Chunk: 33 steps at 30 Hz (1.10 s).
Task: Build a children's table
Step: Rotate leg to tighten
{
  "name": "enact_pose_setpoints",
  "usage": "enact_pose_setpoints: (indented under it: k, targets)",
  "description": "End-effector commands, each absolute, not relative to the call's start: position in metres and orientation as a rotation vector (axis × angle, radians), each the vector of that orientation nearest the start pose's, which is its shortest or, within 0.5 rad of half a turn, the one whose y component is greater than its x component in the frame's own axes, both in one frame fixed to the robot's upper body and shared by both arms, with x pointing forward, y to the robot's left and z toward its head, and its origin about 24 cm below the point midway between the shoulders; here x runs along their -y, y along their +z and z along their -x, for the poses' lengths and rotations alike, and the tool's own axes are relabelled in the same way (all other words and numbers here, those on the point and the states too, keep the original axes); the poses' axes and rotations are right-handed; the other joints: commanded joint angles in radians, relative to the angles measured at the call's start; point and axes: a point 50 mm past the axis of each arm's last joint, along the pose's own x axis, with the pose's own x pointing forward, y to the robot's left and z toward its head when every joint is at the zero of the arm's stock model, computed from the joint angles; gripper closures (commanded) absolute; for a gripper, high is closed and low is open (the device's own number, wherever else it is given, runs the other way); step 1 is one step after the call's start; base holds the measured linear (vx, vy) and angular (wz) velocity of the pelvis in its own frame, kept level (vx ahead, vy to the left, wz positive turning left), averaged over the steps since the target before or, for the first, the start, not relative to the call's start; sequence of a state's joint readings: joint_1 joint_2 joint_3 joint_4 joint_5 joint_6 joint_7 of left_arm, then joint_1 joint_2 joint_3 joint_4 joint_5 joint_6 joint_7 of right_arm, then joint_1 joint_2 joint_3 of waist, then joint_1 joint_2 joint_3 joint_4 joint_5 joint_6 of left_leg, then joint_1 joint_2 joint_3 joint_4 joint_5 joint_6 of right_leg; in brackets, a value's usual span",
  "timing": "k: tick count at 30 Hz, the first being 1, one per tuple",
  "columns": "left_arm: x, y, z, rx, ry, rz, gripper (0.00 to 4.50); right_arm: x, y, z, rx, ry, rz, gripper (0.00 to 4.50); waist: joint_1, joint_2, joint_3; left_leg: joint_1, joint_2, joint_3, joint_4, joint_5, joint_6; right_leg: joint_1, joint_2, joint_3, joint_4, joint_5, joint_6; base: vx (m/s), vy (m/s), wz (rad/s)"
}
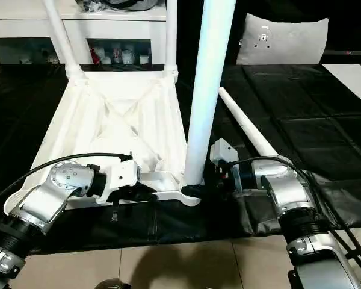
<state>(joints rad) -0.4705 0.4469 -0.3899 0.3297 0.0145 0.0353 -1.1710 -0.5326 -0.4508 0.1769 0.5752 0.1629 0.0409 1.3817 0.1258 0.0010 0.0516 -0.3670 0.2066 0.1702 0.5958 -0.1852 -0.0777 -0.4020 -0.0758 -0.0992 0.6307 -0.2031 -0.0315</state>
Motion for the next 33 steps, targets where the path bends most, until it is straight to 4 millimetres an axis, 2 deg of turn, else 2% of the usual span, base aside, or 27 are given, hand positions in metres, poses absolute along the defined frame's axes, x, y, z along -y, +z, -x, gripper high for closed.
enact_pose_setpoints:
  k: [1,8,10,12,14,15,17,18,19,21,22,23,24,26,29,30,33]
  targets:
    - [-0.114,0.054,-0.284,-0.331,-1.508,-0.591,4.50,0.170,0.064,-0.306,-0.346,1.406,0.215,1.58,-0.004,-0.002,-0.073,0.004,0.029,-0.002,-0.056,-0.109,0.076,0.064,-0.068,0.059,-0.067,-0.053,-0.224,0.000,0.000,0.00]
    - [-0.113,0.054,-0.285,-0.357,-1.437,-0.480,4.50,0.164,0.055,-0.304,-0.388,1.366,0.088,1.85,-0.005,-0.005,-0.072,0.004,0.031,-0.002,-0.057,-0.106,0.072,0.064,-0.070,0.058,-0.066,-0.059,-0.230,0.000,0.000,0.00]
    - [-0.109,0.057,-0.286,-0.352,-1.379,-0.411,4.50,0.157,0.050,-0.307,-0.399,1.292,0.036,1.86,-0.010,-0.004,-0.070,0.004,0.031,-0.002,-0.060,-0.116,0.064,0.063,-0.070,0.058,-0.066,-0.080,-0.228,0.000,0.000,0.00]
    - [-0.102,0.060,-0.290,-0.342,-1.253,-0.342,4.50,0.140,0.041,-0.316,-0.403,1.129,-0.004,1.87,-0.023,-0.003,-0.060,0.003,0.028,-0.004,-0.066,-0.155,0.038,0.061,-0.073,0.056,-0.083,-0.204,-0.201,0.000,0.000,0.00]
    - [-0.099,0.060,-0.292,-0.344,-1.201,-0.333,4.50,0.134,0.038,-0.320,-0.402,1.068,-0.028,1.87,-0.037,-0.005,-0.061,0.004,0.025,-0.008,-0.069,-0.184,0.015,0.065,-0.076,0.053,-0.095,-0.303,-0.164,0.000,0.000,0.00]
    - [-0.099,0.060,-0.292,-0.344,-1.199,-0.332,4.50,0.134,0.038,-0.320,-0.402,1.065,-0.029,1.87,-0.042,-0.008,-0.061,0.001,0.024,-0.009,-0.068,-0.185,0.014,0.066,-0.075,0.053,-0.096,-0.316,-0.155,0.000,0.000,0.00]
    - [-0.093,0.061,-0.295,-0.346,-1.119,-0.302,4.50,0.124,0.035,-0.327,-0.401,0.975,-0.054,1.87,-0.058,-0.007,-0.058,0.004,0.023,-0.007,-0.069,-0.204,0.013,0.057,-0.071,0.055,-0.101,-0.344,-0.151,0.000,0.000,0.00]
    - [-0.089,0.063,-0.298,-0.340,-1.071,-0.290,4.50,0.118,0.034,-0.330,-0.405,0.924,-0.073,1.87,-0.063,-0.012,-0.059,0.004,0.021,-0.007,-0.066,-0.206,0.014,0.058,-0.072,0.054,-0.104,-0.367,-0.143,0.000,0.000,0.00]
    - [-0.082,0.066,-0.303,-0.325,-1.007,-0.261,4.50,0.110,0.032,-0.337,-0.415,0.830,-0.107,1.87,-0.066,-0.010,-0.058,0.004,0.021,-0.007,-0.067,-0.202,0.013,0.057,-0.072,0.054,-0.105,-0.373,-0.142,0.000,0.000,0.00]
    - [-0.065,0.075,-0.310,-0.288,-0.910,-0.211,4.50,0.094,0.029,-0.346,-0.448,0.666,-0.185,1.87,-0.082,-0.010,-0.059,-0.001,0.018,-0.010,-0.067,-0.193,0.004,0.059,-0.072,0.052,-0.106,-0.396,-0.131,0.000,0.000,0.00]
    - [-0.061,0.077,-0.311,-0.275,-0.902,-0.210,4.50,0.089,0.028,-0.347,-0.444,0.649,-0.192,1.87,-0.086,-0.016,-0.058,-0.003,0.018,-0.010,-0.068,-0.190,0.003,0.058,-0.072,0.050,-0.107,-0.397,-0.128,0.000,0.000,0.00]
    - [-0.058,0.078,-0.311,-0.268,-0.901,-0.214,4.50,0.086,0.029,-0.348,-0.436,0.644,-0.193,1.87,-0.083,-0.012,-0.062,-0.002,0.016,-0.011,-0.065,-0.180,0.009,0.060,-0.073,0.050,-0.107,-0.382,-0.125,0.000,0.000,0.00]
    - [-0.056,0.077,-0.311,-0.269,-0.905,-0.225,4.50,0.083,0.029,-0.348,-0.428,0.648,-0.186,1.87,-0.081,-0.012,-0.063,0.001,0.018,-0.006,-0.062,-0.179,0.022,0.053,-0.073,0.054,-0.107,-0.347,-0.135,0.000,0.000,0.00]
    - [-0.056,0.075,-0.311,-0.276,-0.902,-0.271,4.50,0.081,0.029,-0.349,-0.418,0.648,-0.184,1.17,-0.075,-0.012,-0.067,0.000,0.018,-0.005,-0.061,-0.153,0.040,0.055,-0.070,0.056,-0.099,-0.271,-0.153,0.000,0.000,0.00]
    - [-0.062,0.074,-0.314,-0.282,-0.875,-0.292,4.50,0.085,0.034,-0.350,-0.374,0.662,-0.213,1.08,-0.068,-0.009,-0.070,-0.001,0.021,-0.004,-0.060,-0.114,0.060,0.058,-0.068,0.057,-0.087,-0.167,-0.183,0.000,0.000,0.00]
    - [-0.067,0.074,-0.316,-0.286,-0.862,-0.304,4.50,0.088,0.037,-0.351,-0.343,0.683,-0.206,0.96,-0.065,-0.005,-0.072,0.000,0.022,-0.003,-0.060,-0.100,0.066,0.058,-0.067,0.057,-0.083,-0.130,-0.195,0.000,0.000,0.00]
    - [-0.071,0.072,-0.318,-0.295,-0.840,-0.330,4.50,0.094,0.040,-0.351,-0.316,0.688,-0.177,0.65,-0.062,-0.006,-0.068,-0.002,0.022,-0.002,-0.060,-0.110,0.072,0.060,-0.069,0.056,-0.085,-0.129,-0.204,0.000,0.000,0.00]
